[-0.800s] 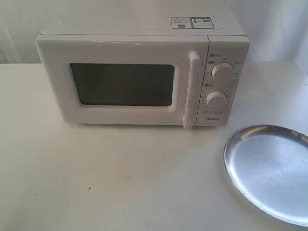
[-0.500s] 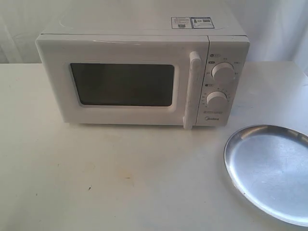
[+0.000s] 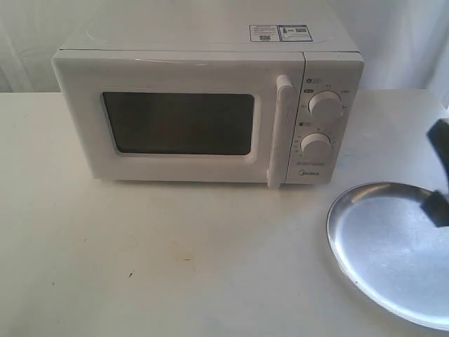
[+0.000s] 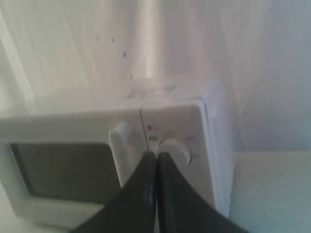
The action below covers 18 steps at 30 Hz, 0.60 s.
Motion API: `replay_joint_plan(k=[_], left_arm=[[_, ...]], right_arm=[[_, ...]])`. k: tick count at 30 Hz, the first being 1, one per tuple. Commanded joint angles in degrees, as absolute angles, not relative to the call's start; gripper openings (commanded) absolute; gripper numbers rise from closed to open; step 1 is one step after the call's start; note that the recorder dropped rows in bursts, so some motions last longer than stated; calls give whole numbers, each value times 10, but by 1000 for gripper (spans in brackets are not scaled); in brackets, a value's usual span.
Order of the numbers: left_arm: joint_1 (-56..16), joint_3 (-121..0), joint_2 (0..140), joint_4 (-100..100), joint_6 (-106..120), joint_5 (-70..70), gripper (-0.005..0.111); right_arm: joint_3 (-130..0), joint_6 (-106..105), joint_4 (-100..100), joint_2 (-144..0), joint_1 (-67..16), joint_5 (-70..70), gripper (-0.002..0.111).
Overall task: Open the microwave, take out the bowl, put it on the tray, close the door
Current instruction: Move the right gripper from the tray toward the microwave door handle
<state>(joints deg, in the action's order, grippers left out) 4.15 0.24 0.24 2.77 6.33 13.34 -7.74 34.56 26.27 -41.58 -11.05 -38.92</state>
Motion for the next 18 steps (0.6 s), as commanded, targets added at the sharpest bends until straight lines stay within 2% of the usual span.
replay_joint_plan(k=[1, 3, 7, 11, 15, 18], left_arm=[[39, 0, 0, 26, 62, 133, 0], [39, 0, 0, 26, 62, 133, 0], [39, 0, 0, 26, 62, 133, 0], [39, 0, 0, 26, 62, 133, 0], [39, 0, 0, 26, 62, 133, 0], [39, 0, 0, 26, 62, 133, 0]], right_arm=[[-123, 276, 314, -596, -114, -439, 0], [-148, 188, 314, -676, -114, -494, 0], [-187, 167, 317, -800, -114, -600, 0], [-219, 146, 315, -889, -114, -627, 2], [-250, 142, 316, -974, -116, -694, 20], [-273, 138, 337, -1031, -129, -700, 44]])
